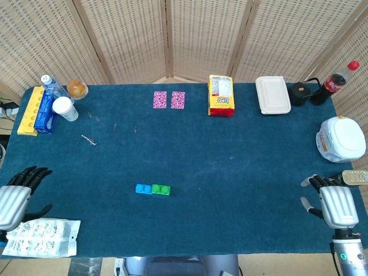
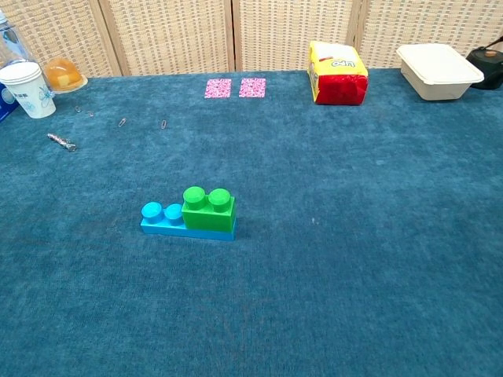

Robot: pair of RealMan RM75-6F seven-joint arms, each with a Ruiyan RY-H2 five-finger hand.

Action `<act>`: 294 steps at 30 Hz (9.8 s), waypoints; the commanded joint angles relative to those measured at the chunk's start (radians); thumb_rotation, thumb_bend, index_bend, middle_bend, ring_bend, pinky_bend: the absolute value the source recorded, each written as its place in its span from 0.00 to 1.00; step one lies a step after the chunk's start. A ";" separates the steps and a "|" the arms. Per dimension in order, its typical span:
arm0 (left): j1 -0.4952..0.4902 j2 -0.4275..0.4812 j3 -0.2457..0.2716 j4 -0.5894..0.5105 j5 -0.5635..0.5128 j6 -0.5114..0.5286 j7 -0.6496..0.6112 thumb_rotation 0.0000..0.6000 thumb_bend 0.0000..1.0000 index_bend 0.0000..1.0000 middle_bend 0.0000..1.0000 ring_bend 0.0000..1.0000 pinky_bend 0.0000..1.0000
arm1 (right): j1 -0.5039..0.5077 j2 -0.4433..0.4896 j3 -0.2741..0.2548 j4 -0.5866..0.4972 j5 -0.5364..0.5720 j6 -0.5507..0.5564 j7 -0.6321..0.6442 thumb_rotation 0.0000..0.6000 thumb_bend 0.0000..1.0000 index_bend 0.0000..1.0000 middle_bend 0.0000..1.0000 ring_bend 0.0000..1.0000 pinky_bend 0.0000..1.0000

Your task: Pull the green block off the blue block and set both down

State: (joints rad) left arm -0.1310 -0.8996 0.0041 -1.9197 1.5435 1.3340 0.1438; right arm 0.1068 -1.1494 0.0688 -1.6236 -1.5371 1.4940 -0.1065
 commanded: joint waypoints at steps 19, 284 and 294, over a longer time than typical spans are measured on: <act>-0.291 -0.059 -0.068 -0.070 -0.030 -0.356 0.214 0.93 0.29 0.28 0.87 0.82 0.82 | -0.012 0.015 -0.007 -0.002 -0.014 0.017 0.020 1.00 0.31 0.45 0.44 0.52 0.49; -1.158 -0.744 -0.422 0.249 -1.056 -0.410 0.213 0.89 0.51 0.77 0.89 0.83 0.83 | 0.357 -0.127 0.209 -0.088 0.526 -0.669 0.600 1.00 0.24 0.68 0.63 0.68 0.50; -1.094 -0.664 -0.401 0.180 -0.999 -0.400 0.172 0.89 0.51 0.77 0.89 0.83 0.83 | 0.332 -0.075 0.168 -0.053 0.424 -0.659 0.576 1.00 0.24 0.67 0.61 0.60 0.47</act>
State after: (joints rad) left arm -1.2364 -1.5768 -0.4036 -1.7276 0.5333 0.9302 0.3214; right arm 0.4442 -1.2304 0.2489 -1.6927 -1.0853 0.8298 0.4782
